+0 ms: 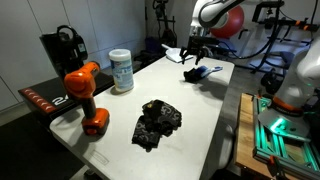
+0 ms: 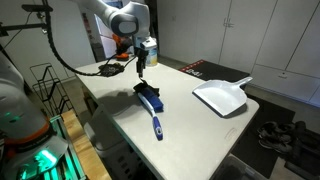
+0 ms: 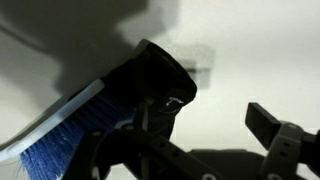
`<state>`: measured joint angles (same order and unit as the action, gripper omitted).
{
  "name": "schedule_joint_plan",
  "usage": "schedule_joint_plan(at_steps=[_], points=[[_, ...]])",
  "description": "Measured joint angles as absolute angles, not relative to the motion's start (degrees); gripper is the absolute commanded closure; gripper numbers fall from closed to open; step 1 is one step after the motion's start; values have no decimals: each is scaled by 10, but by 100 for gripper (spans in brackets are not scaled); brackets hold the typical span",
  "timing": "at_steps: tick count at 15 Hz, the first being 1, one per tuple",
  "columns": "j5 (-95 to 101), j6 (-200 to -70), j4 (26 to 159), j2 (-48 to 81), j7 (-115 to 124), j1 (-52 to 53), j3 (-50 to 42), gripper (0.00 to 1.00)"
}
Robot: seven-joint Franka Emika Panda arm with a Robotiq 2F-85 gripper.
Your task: Put the cleaning brush on the glove to the right
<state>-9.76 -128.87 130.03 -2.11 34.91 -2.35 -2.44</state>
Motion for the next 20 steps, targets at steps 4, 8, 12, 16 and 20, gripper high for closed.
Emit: schedule_joint_plan(at_steps=[4,8,12,16,20], points=[[-70,-1277,1310,-39,378,-24,-24,0],[-55,-1217,1327,-78,410,-24,-20,0],[25,-1158,1372,-155,442,-27,1,0],[110,-1144,1424,-238,443,-34,28,0],[132,-1164,1473,-317,439,-37,39,0]])
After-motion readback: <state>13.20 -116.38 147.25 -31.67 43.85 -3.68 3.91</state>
